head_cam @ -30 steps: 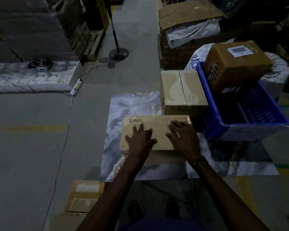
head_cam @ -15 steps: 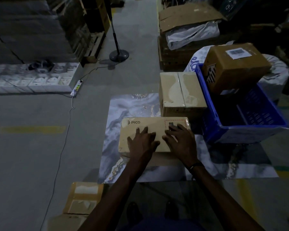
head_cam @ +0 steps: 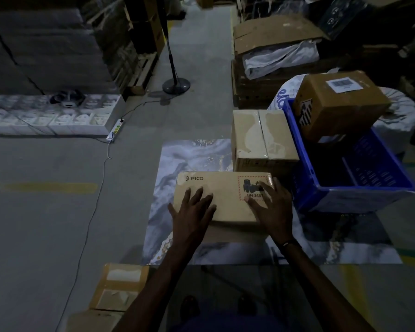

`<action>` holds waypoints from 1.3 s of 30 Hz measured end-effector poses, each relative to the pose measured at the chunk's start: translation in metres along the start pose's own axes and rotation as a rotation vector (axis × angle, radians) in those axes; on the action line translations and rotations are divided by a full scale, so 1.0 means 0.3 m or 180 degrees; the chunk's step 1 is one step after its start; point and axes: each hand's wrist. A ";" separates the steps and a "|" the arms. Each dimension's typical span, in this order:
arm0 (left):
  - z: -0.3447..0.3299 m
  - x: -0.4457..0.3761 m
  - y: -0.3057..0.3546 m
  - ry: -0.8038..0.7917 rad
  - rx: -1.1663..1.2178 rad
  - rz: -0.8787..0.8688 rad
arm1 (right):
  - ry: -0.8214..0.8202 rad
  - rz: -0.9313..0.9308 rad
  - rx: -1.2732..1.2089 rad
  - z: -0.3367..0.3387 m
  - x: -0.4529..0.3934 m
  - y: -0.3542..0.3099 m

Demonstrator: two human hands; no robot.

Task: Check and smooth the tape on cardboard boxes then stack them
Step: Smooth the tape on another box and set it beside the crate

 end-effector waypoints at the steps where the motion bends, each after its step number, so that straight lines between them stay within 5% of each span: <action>1: -0.007 0.001 -0.006 0.0008 0.0022 -0.0011 | -0.0032 -0.0166 -0.0174 0.006 0.000 0.005; 7: -0.009 -0.002 -0.004 0.0057 0.0073 -0.0010 | -0.0342 -0.0785 -0.1349 0.040 -0.016 0.019; 13: -0.005 0.010 0.039 0.0241 0.0659 0.0049 | -0.0347 -0.0936 -0.1174 0.166 -0.058 -0.079; 19: -0.009 -0.008 0.101 -0.0050 0.1260 0.0377 | -0.0347 -0.0455 -0.0910 0.286 -0.116 -0.227; 25: 0.172 -0.112 0.236 -0.0272 0.1946 0.0369 | -0.0166 0.0666 -0.0634 0.218 -0.100 -0.340; 27: 0.236 -0.122 0.255 -0.0610 0.2095 0.0356 | -0.0405 0.0693 -0.0828 0.201 -0.095 -0.364; 31: 0.216 -0.169 0.198 -0.0408 0.2159 0.0732 | -0.0286 0.0747 -0.0813 0.159 -0.093 -0.347; 39: 0.269 -0.156 0.137 -0.0686 0.2445 0.0583 | -0.0425 0.0187 -0.0998 0.066 -0.093 -0.245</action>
Point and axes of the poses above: each hand's wrist, its own x-axis away from the middle knuckle, its own z-axis out of the back of the hand, y = z × x, and after that the axes turned 6 degrees about z, right-handed
